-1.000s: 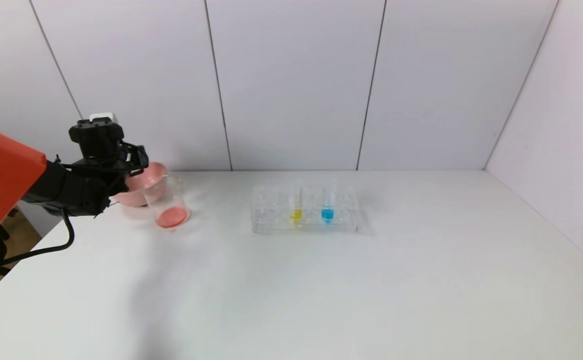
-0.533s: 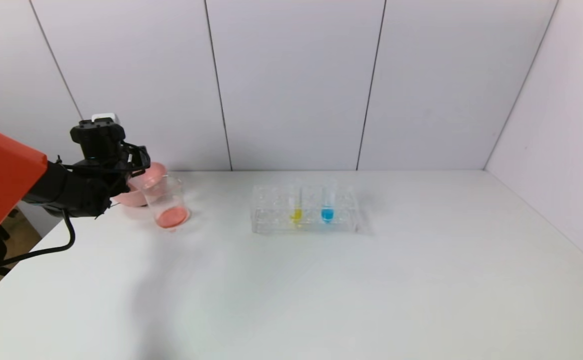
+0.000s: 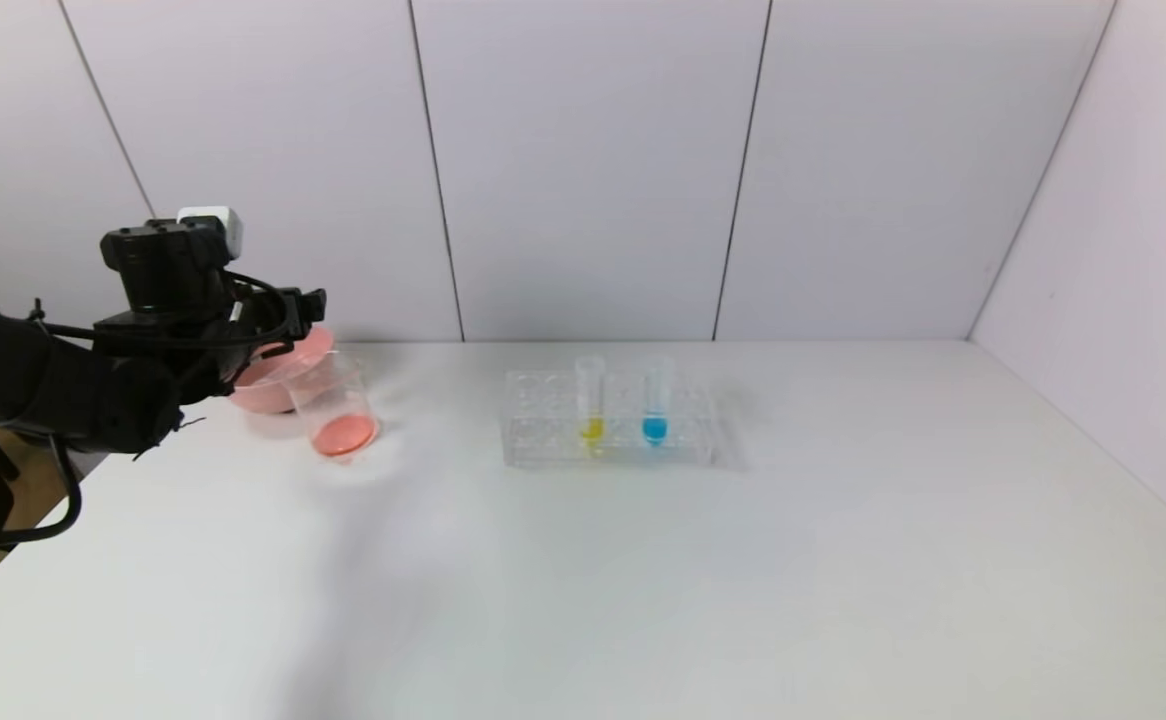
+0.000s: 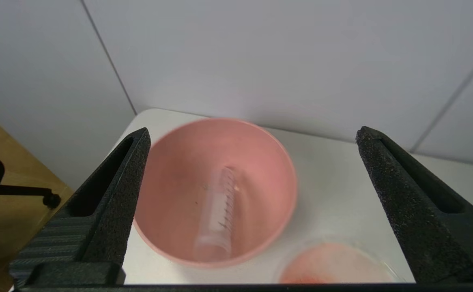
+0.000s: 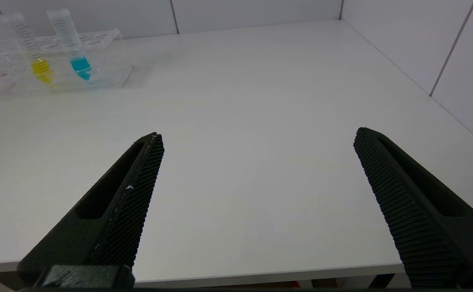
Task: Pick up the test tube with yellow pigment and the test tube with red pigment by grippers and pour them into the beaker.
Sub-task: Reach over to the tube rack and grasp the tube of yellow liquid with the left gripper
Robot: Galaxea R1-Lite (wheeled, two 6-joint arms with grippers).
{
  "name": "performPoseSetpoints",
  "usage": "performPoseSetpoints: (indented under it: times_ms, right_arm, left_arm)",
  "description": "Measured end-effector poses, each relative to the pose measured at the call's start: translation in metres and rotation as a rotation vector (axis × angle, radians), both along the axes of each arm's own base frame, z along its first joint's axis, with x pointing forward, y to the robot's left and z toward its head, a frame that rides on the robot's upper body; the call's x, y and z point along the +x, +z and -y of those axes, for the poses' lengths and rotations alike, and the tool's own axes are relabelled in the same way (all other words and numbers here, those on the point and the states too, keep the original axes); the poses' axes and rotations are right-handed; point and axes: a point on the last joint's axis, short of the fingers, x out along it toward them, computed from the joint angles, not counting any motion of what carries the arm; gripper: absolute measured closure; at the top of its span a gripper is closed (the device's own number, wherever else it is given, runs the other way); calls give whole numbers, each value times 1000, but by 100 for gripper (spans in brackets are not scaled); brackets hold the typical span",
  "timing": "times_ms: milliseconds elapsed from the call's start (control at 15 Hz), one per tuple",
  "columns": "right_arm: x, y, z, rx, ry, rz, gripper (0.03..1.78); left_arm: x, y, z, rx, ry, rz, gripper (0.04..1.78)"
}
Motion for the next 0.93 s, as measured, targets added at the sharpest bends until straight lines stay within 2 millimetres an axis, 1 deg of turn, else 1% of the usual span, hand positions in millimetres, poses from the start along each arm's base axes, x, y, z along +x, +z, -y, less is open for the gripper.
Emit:
performPoseSetpoints:
  times_ms: [200,400,533,667,733,933]
  right_arm:
    - [0,0,0,0,0,0,10]
    - [0,0,0,0,0,0,10]
    - [0,0,0,0,0,0,10]
    - [0,0,0,0,0,0,10]
    - [0,0,0,0,0,0,10]
    - [0,0,0,0,0,0,10]
  left_arm:
    - [-47,3,17,10,-222,-84,6]
    - [-98,3,32,53,-530,-166,6]
    - [-127,2,51,74,-752,-202,6]
    - [-146,2,75,66,-881,-205,6]
    - [-153,2,87,46,-915,-211,6]
    - [-170,5,128,-44,-948,-209,6]
